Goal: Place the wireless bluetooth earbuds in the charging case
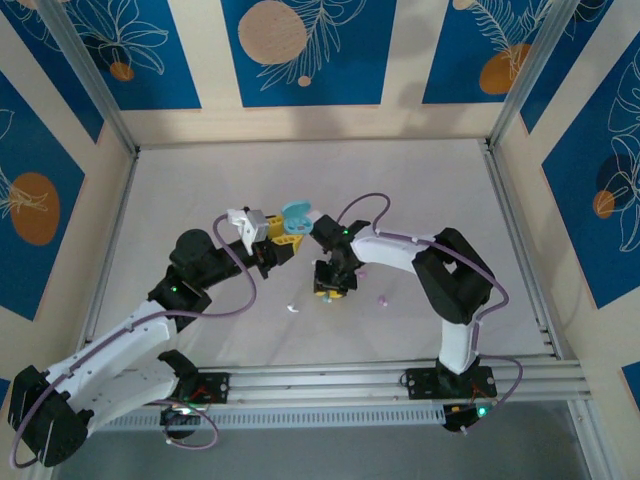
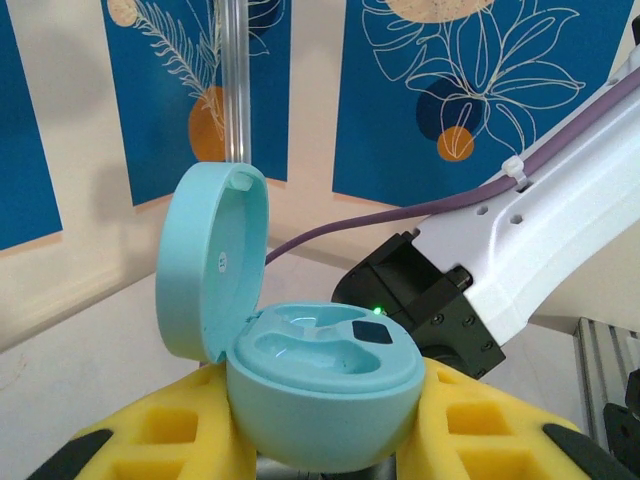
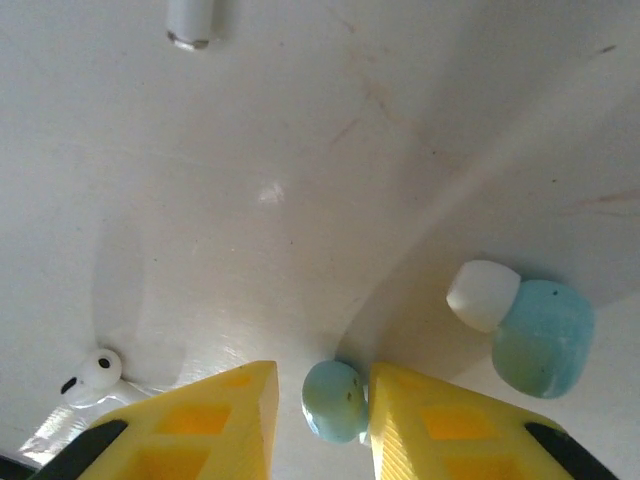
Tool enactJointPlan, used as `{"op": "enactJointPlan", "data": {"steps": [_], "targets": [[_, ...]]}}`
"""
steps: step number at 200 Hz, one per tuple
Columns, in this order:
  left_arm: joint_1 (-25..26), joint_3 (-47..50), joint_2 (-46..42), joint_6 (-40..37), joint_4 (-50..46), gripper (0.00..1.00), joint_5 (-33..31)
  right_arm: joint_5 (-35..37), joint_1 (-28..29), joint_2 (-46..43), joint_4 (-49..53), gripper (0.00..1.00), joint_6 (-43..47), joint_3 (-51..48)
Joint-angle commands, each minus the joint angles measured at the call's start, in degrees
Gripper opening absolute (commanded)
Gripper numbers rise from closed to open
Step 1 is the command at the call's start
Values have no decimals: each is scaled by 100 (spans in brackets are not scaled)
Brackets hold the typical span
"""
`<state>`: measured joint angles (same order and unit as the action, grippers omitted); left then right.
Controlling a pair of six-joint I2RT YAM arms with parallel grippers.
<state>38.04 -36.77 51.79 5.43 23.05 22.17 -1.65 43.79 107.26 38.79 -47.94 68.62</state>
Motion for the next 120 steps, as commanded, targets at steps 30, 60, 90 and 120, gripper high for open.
{"op": "enactJointPlan", "data": {"steps": [30,60,90,120], "targets": [[7,1,-99,-91,86,28,-56,392,162,404,671,29,423,436],[6,12,-99,-78,86,28,-65,547,277,589,918,28,707,709],[10,20,-117,-69,86,28,-80,589,361,706,1106,28,880,885],[8,15,-157,-69,68,28,-99,676,468,769,1247,28,992,1000]]}}
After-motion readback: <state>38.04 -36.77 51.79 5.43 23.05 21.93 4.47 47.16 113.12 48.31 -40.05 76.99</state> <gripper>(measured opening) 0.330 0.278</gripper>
